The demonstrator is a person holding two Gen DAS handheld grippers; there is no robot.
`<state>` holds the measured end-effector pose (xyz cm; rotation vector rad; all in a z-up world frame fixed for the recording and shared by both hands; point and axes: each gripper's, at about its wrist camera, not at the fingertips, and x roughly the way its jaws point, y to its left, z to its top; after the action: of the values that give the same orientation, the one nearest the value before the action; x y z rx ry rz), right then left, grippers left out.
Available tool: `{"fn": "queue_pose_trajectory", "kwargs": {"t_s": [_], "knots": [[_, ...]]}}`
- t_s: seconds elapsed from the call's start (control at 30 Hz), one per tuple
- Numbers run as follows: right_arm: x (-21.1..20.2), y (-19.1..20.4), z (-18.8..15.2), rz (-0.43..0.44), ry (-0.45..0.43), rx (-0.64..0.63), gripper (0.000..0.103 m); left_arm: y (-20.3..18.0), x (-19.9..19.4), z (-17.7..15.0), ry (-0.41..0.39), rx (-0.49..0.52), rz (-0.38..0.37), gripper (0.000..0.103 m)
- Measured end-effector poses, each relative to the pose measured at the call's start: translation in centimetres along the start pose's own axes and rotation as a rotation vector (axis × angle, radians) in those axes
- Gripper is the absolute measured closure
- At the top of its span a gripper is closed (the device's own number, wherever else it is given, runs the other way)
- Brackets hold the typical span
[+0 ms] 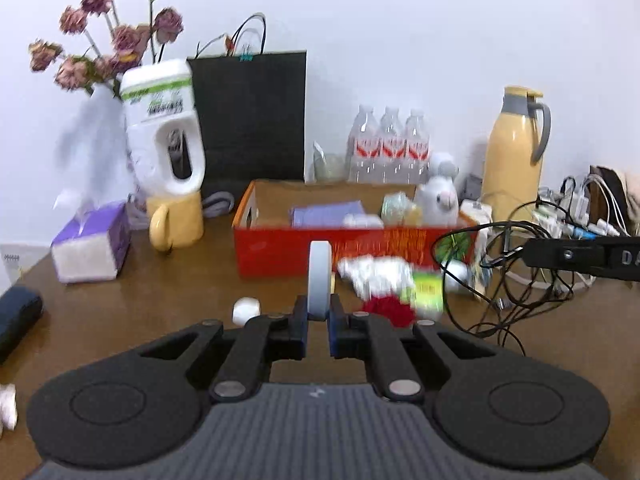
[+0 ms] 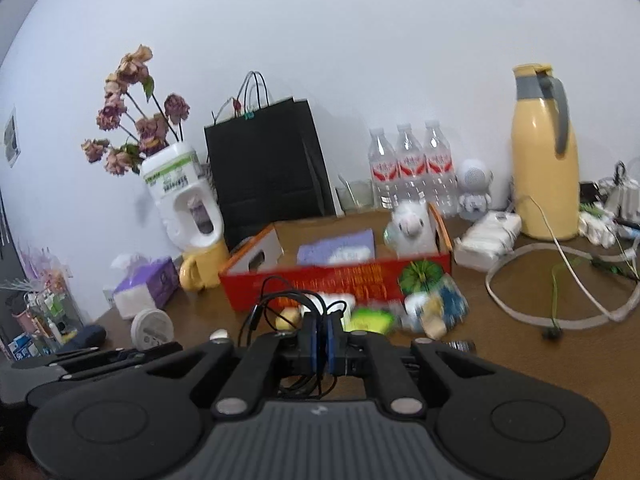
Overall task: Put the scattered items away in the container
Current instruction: 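Carry both into the cardboard box and open both tools to release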
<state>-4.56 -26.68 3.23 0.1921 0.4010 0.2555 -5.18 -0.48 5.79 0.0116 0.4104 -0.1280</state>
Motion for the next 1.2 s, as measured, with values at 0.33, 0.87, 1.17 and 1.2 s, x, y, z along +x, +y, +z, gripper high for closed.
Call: {"fn": "queue_pose_trajectory", "kwargs": {"t_s": [0.33, 0.87, 1.17, 1.2], "knots": [[10.2, -0.5, 9.1, 0.036, -0.055, -0.01, 0.098, 2.2, 10.7, 9.7, -0.026, -0.031, 0.021, 0.093], [31.3, -7.1, 17.6, -0.063, 0.312, -0.004, 0.097, 5.2, 32.7, 16.3, 0.393, -0.013, 0.032, 0.093], [39.9, -9.1, 15.9, -0.129, 0.621, 0.045, 0.09, 5.2, 38.5, 13.5, 0.598, 0.034, 0.12, 0.093], [40.1, -9.1, 15.8, -0.131, 0.638, 0.06, 0.088, 5.4, 38.6, 13.5, 0.604, 0.028, 0.119, 0.092]]}}
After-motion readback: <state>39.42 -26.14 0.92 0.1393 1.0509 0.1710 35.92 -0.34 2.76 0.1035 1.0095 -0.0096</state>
